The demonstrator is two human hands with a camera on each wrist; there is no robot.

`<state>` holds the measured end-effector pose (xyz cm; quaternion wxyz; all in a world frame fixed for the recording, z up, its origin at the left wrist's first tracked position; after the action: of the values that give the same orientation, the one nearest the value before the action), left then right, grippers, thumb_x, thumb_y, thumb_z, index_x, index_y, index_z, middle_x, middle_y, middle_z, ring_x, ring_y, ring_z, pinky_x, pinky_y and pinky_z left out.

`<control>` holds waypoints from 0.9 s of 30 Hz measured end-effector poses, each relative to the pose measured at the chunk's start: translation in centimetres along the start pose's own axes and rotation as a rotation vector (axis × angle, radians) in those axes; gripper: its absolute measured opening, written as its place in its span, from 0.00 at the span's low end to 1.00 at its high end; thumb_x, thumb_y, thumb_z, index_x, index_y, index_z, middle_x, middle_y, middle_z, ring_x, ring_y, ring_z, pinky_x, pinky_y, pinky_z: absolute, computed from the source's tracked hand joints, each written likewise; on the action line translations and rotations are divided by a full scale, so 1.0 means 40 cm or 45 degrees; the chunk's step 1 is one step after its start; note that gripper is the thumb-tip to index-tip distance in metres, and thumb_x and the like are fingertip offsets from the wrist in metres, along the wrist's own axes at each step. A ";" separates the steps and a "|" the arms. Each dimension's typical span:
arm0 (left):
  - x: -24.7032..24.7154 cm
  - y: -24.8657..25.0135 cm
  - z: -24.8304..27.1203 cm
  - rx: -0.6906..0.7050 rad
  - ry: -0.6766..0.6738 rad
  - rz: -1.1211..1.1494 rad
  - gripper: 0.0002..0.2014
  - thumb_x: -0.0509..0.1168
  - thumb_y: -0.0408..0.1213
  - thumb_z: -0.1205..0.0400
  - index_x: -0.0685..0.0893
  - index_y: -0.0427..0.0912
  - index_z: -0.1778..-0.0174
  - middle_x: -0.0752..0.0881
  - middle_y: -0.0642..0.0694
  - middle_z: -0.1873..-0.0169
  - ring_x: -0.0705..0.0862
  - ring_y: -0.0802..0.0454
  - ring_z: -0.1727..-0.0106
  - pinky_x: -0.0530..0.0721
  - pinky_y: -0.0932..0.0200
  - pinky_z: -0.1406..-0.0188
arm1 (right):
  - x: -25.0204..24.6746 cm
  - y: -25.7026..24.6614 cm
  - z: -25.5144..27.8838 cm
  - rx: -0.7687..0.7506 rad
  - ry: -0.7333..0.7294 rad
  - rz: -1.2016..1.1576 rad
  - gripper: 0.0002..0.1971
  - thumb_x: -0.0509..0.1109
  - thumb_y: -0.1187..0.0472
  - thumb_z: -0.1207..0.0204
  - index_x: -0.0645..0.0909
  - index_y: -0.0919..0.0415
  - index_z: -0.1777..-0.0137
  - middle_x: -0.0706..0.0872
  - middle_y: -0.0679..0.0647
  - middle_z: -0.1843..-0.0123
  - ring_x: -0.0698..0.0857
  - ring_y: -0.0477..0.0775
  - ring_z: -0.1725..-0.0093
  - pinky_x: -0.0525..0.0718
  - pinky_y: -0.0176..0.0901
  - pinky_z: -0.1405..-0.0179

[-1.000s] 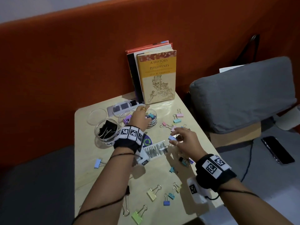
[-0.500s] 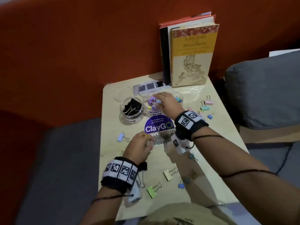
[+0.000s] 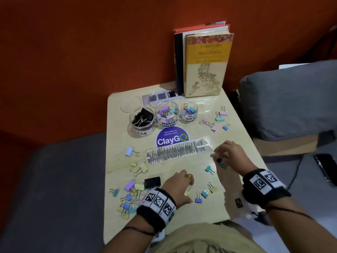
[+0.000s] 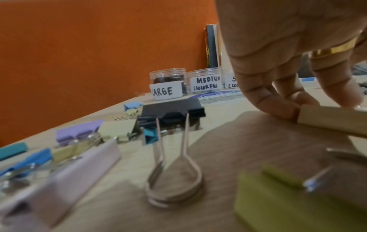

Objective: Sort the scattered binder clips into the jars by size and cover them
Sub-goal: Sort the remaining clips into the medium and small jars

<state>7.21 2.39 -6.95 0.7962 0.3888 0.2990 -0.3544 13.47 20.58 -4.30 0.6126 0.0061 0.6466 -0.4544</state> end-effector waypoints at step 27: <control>-0.475 -0.080 -0.210 -0.107 0.869 0.332 0.11 0.70 0.29 0.24 0.83 0.41 0.46 0.83 0.45 0.42 0.81 0.49 0.39 0.78 0.56 0.36 | 0.081 -0.075 0.077 -0.220 -0.139 0.453 0.16 0.66 0.67 0.27 0.78 0.56 0.40 0.79 0.58 0.41 0.77 0.59 0.43 0.75 0.46 0.51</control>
<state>-7.86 14.25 1.67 0.7043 0.4863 0.5097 -0.0872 13.39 15.19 -4.63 0.7157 0.0430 0.6376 -0.2816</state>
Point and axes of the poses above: each hand's wrist, its own z-axis away from the middle knuckle, its own x-axis out of the palm, y = z × x, the point moved 9 cm from there along -z, towards the middle knuckle
